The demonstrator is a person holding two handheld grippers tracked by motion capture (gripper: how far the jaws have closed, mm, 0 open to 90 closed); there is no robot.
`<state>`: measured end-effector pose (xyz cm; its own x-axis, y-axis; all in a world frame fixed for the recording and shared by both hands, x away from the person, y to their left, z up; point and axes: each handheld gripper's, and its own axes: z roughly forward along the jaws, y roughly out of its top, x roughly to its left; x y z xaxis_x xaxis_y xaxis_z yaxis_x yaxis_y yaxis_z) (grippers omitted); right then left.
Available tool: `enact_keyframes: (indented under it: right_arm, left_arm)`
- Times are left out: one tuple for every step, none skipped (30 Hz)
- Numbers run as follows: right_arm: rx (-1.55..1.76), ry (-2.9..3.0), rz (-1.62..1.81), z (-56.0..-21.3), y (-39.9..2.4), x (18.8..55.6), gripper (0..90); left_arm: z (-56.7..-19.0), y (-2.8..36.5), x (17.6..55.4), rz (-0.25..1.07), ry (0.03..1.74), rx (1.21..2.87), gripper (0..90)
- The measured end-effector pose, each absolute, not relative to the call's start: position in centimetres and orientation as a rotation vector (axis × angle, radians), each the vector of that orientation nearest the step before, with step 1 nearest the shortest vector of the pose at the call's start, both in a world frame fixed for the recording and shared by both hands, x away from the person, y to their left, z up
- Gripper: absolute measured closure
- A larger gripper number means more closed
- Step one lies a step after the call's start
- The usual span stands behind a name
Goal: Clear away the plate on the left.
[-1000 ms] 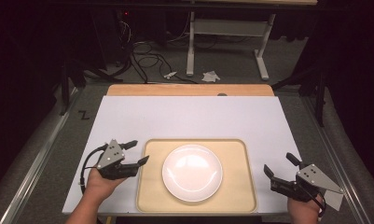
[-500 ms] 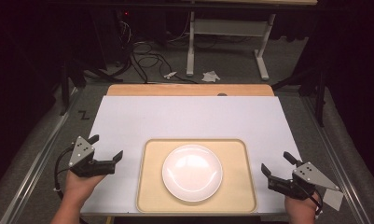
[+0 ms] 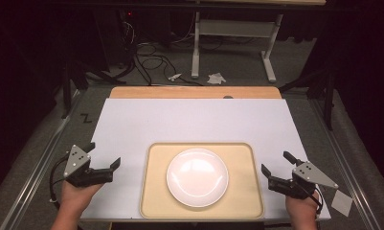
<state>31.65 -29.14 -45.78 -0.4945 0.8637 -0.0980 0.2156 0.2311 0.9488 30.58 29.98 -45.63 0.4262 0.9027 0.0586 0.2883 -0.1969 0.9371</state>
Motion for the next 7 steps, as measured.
enact_keyframes:
  right_arm:
    - [0.992,1.86,1.284,-45.8,-29.3,31.7,11.9]
    - [1.005,1.855,1.284,-45.8,-29.4,31.6,11.9]
    - [1.006,1.853,1.288,-45.8,-29.4,31.6,11.9]
    - [1.01,1.85,1.287,-45.8,-29.5,31.6,11.9]
    - [1.003,1.851,1.282,-45.8,-29.5,31.5,12.0]
    - [0.996,1.853,1.281,-45.8,-29.5,31.5,12.0]
    - [0.996,1.855,1.275,-45.7,-29.5,31.3,12.0]
  left_arm:
    - [-45.7,29.9,30.6,0.803,1.039,1.72,0.1]
    - [-45.6,29.8,30.6,0.807,1.035,1.726,0.1]
    - [-45.6,29.6,30.6,0.81,1.029,1.73,0.1]
    - [-45.5,29.5,30.6,0.81,1.024,1.73,0.1]
    - [-45.5,29.3,30.6,0.824,1.02,1.732,0.1]
    - [-45.3,29.0,30.6,0.852,1.018,1.737,0.1]
    - [-45.2,28.6,30.7,0.875,1.008,1.741,0.1]
